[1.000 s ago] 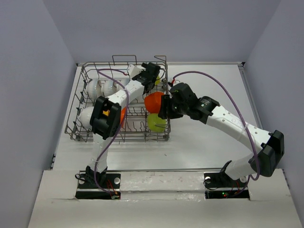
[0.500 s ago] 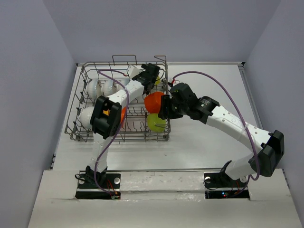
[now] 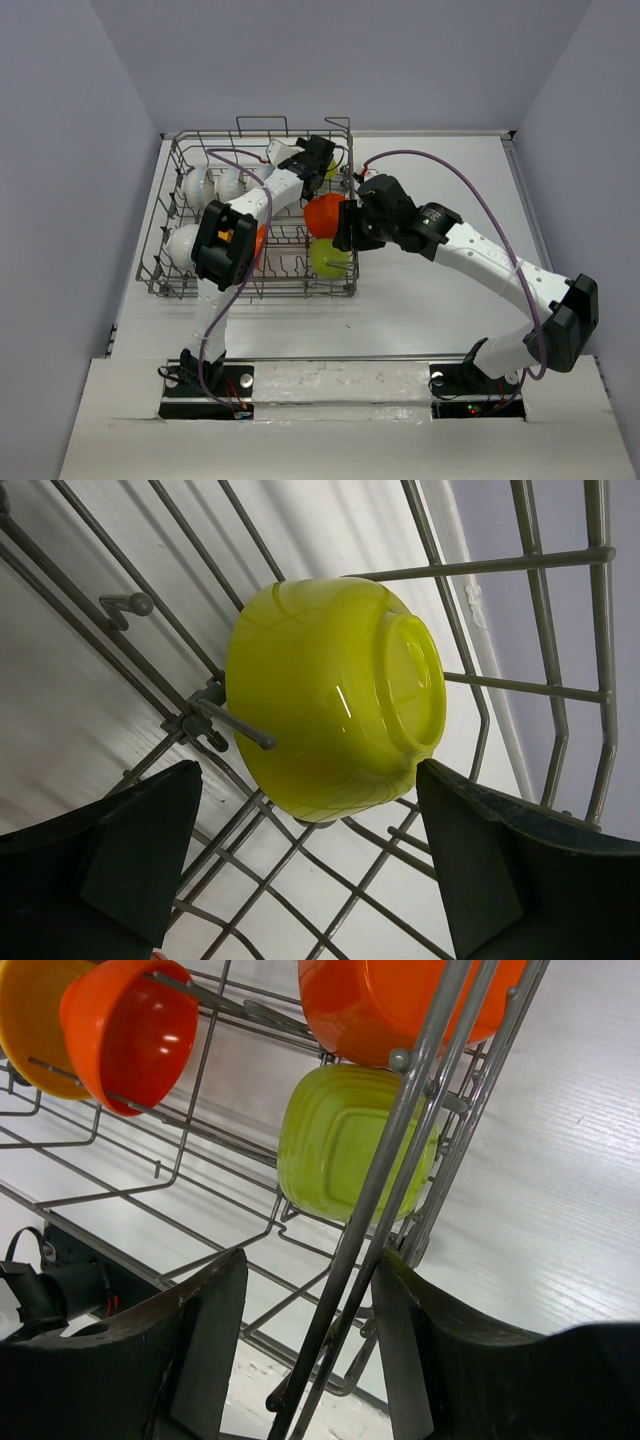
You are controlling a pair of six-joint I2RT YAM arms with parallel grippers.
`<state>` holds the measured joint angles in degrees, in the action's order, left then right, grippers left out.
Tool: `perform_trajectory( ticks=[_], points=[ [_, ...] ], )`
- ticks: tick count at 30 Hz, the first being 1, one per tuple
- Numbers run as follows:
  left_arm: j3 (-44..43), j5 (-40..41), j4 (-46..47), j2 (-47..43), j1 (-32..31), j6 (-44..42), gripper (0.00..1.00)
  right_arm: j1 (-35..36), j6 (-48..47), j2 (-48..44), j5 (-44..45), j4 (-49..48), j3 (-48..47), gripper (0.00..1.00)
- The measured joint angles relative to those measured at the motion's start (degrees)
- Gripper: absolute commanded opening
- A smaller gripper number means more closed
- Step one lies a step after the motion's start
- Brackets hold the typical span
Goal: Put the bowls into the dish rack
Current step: Place the upside down bowl on the dish rack.
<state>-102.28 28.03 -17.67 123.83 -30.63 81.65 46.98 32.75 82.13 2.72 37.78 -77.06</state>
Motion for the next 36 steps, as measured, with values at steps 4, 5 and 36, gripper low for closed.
perform_trajectory(
  ticks=[4,5,36],
  points=[
    [0.00,-0.15,0.00,0.02,0.07,0.09,0.99,0.00,0.00,0.00,0.00,0.00,0.00,0.58],
    [-0.11,-0.24,-0.04,0.07,0.13,0.13,0.99,0.00,0.00,0.00,0.00,0.00,-0.02,0.58],
    [-5.79,-0.52,-2.23,2.95,1.25,3.23,0.99,-0.09,1.16,-0.28,0.63,0.35,0.87,0.15]
  ],
)
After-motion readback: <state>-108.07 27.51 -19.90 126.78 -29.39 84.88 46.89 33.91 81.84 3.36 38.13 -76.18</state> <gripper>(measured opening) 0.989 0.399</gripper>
